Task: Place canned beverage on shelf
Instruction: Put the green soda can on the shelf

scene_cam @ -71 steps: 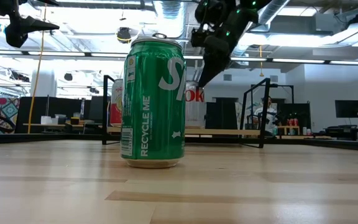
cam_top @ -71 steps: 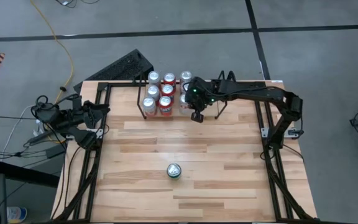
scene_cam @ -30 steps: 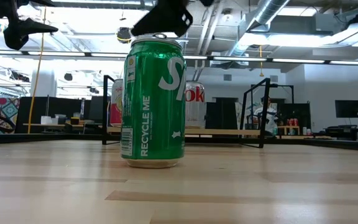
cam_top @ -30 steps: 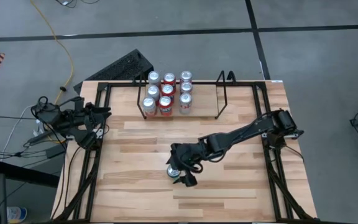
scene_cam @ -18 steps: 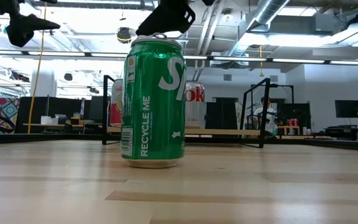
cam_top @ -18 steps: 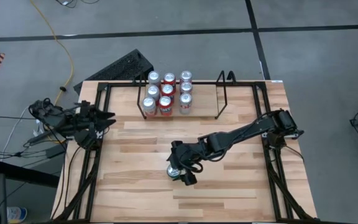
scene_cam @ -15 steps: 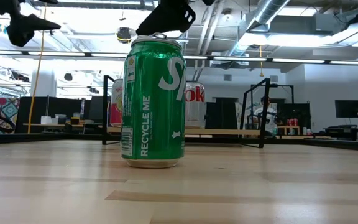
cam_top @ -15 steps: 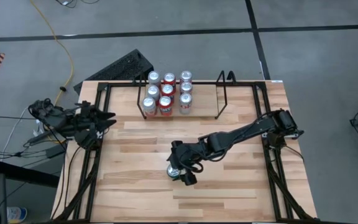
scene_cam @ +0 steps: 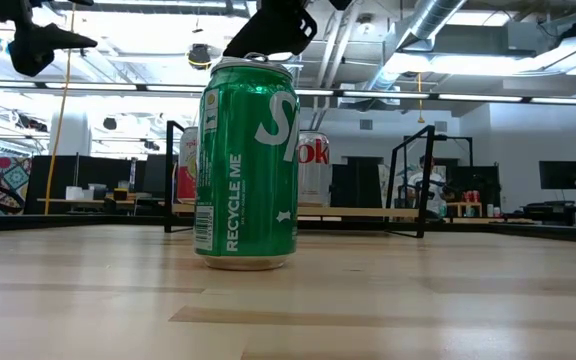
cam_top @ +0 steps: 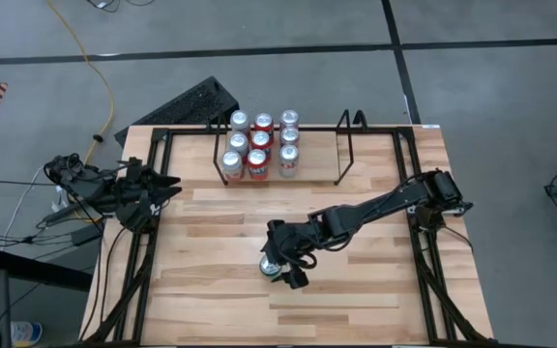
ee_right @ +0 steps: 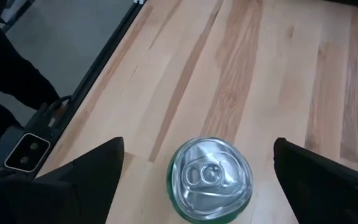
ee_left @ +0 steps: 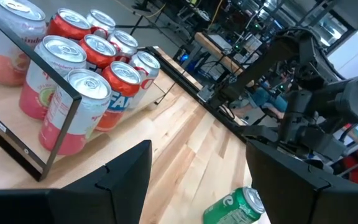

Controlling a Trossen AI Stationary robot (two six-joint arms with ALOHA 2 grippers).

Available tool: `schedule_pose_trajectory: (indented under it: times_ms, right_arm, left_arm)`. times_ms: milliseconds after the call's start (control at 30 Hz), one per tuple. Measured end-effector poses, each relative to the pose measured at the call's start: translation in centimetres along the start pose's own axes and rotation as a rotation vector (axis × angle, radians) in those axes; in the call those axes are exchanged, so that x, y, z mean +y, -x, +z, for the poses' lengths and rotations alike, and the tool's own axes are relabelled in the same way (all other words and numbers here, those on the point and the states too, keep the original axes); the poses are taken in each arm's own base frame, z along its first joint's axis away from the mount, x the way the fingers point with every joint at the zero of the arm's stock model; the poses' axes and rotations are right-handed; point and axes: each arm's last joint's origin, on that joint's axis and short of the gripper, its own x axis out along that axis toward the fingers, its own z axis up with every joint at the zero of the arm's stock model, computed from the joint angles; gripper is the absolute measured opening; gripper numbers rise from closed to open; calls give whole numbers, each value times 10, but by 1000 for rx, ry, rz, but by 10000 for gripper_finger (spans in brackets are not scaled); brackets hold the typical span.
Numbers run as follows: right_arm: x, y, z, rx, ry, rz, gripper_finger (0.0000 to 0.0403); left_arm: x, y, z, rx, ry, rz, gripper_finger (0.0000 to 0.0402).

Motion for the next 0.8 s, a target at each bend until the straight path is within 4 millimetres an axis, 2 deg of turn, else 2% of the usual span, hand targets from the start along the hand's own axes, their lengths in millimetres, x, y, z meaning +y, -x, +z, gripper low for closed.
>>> schedule_pose_trajectory:
  times_ms: [367,667,800]
  right_arm:
    - [-2,0,0,0,14,0,388]
    - [-4,0,-3,24,16,-3,388]
    - [-7,-14,-11,66,27,-2,388]
  left_arm:
    - [0,0,0,2,5,-1,247]
    - [-3,-5,-3,19,-90,17,247]
    - [-3,-5,-3,21,-93,20,247]
